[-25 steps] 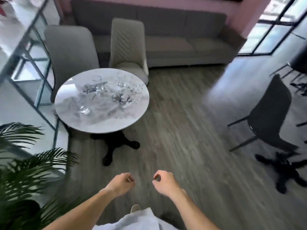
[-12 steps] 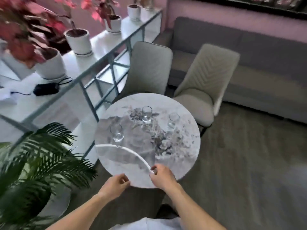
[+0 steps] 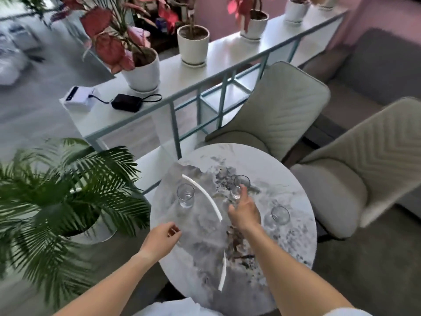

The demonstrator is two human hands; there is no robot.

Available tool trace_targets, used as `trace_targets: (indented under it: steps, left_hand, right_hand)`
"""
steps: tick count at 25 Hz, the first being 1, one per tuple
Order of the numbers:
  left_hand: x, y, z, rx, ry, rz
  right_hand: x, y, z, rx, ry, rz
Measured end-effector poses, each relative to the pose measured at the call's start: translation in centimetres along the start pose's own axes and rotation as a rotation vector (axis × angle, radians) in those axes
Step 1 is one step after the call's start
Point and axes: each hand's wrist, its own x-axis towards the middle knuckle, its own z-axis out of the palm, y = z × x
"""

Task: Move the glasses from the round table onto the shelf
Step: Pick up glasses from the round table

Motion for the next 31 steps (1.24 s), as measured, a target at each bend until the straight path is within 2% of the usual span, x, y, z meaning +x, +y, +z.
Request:
trace_targets:
  steps: [5, 9, 14, 19, 24, 31]
  left_hand:
    - [3.3, 1.2, -1.6, -0.009, 0.089, 0.005]
    - [5.2, 1.8, -2.4, 0.031, 0.212, 0.091]
    - [8.2, 2.5, -1.9, 0.137, 0.107, 0.176]
    - [8.6, 2.5, -1.6, 0.156, 0.153, 0.18]
    - [3.8, 0.7, -2.4, 0.152, 0.272, 0.11]
    - [-12.5, -9.0, 0.2, -0.052, 0.55, -0.249]
  right_hand:
    - [5.5, -0.8, -0.5, -0.11, -0.031, 0.094]
    - [6.2, -0.3, 0.1, -0.115, 0.032, 0.097]
    - [6.2, -0.3, 0.6, -0.103, 0.092, 0.087]
    - [5.2, -0.4, 0.8, -0.106, 0.11, 0.04]
    - [2.3, -3.5, 2.2, -0.054, 0.092, -0.228]
    - [-8.9, -7.9, 8.7, -0.023, -0.233, -0.712]
